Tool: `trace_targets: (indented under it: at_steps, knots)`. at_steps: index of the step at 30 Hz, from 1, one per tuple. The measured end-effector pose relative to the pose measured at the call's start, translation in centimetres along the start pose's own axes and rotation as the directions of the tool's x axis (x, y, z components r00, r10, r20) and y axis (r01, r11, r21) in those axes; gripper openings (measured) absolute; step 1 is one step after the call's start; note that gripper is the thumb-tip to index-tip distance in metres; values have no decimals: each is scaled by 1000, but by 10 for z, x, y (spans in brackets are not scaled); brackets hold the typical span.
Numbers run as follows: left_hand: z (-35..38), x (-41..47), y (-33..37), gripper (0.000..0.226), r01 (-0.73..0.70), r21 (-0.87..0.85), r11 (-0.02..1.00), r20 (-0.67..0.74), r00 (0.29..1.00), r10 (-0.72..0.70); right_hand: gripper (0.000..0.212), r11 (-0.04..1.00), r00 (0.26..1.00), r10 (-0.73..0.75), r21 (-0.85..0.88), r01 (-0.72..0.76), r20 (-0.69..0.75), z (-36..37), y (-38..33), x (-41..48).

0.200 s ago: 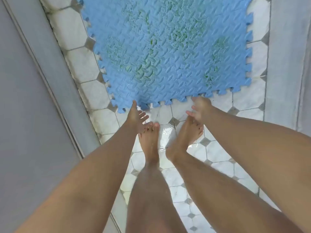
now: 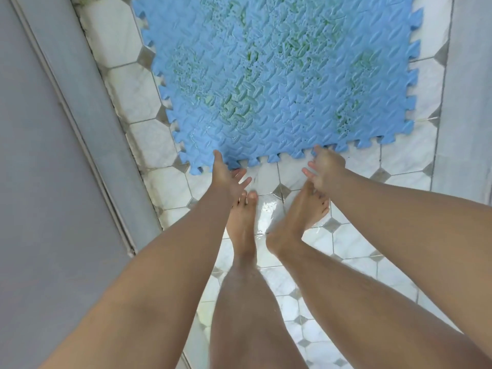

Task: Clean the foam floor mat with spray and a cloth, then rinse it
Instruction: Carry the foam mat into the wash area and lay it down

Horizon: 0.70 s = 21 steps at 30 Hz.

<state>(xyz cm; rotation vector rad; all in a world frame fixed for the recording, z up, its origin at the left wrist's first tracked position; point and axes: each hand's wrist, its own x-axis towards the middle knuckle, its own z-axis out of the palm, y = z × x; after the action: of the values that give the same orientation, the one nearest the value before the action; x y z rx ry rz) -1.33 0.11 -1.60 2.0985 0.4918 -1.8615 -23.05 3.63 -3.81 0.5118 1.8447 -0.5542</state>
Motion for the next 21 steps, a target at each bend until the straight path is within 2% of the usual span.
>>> trace_targets:
  at_steps: [4, 9, 15, 18, 21]
  knots:
    - [3, -6, 0, 80, -17, -9, 1000, -20, 1000, 17, 46, 996, 997, -64, -64, 61, -45, -2, 7, -4]
    - [-10, -20, -4, 65, -45, 6, 999, -33, 998, 45, 42, 994, 991, -108, -15, 107, -82, -7, 7, -8]
    - [-21, -60, 23, 28, -135, -200, 970, 34, 989, 145, 36, 963, 991, -25, 268, -12, 134, -10, -4, -53]
    - [-20, -105, 43, 18, -171, -170, 971, 8, 985, 175, 26, 935, 966, -23, 348, -70, 259, -19, -18, -96]
    - [-21, -158, 65, 15, -218, -112, 969, 23, 975, 222, 38, 896, 964, -63, 440, -60, 258, -40, -43, -134]
